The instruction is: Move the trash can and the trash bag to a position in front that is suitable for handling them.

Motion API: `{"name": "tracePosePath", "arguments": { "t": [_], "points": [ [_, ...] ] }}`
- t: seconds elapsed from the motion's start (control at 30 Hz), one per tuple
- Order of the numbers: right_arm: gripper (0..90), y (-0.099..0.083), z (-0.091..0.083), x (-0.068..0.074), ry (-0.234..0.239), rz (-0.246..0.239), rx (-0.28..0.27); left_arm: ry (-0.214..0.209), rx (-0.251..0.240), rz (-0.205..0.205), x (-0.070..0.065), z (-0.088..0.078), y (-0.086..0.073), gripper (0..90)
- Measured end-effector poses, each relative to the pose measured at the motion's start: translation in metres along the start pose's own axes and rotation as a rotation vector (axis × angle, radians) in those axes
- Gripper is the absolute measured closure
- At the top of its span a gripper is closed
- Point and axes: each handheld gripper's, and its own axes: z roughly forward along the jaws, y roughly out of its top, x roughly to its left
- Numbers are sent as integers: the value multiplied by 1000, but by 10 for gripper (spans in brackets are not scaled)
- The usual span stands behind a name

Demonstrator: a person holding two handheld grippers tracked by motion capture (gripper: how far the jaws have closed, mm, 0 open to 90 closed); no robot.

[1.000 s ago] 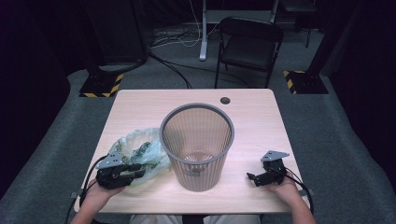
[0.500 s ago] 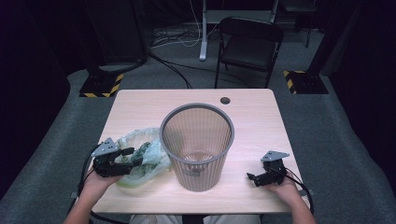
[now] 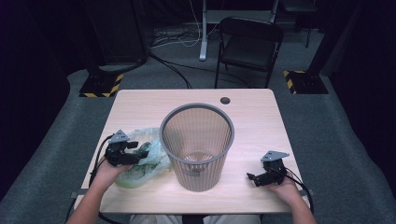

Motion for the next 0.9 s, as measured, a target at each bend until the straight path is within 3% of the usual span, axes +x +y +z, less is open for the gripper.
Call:
{"name": "tracePosePath", "arguments": {
  "t": [0.23, 0.4, 0.63, 0.9],
  "points": [
    [0, 0, 0, 0, 0, -1, 0, -8, 94, 15, 0, 26, -1, 301],
    [0, 0, 0, 0, 1, -2, 0, 5, 116, -26, 5, 38, -5, 309],
    [0, 0, 0, 0, 3, -3, 0, 18, 148, -47, 10, 47, -10, 304],
    [0, 0, 0, 0, 4, -4, 0, 32, 196, -22, 9, 56, -13, 255]
  ]
}}
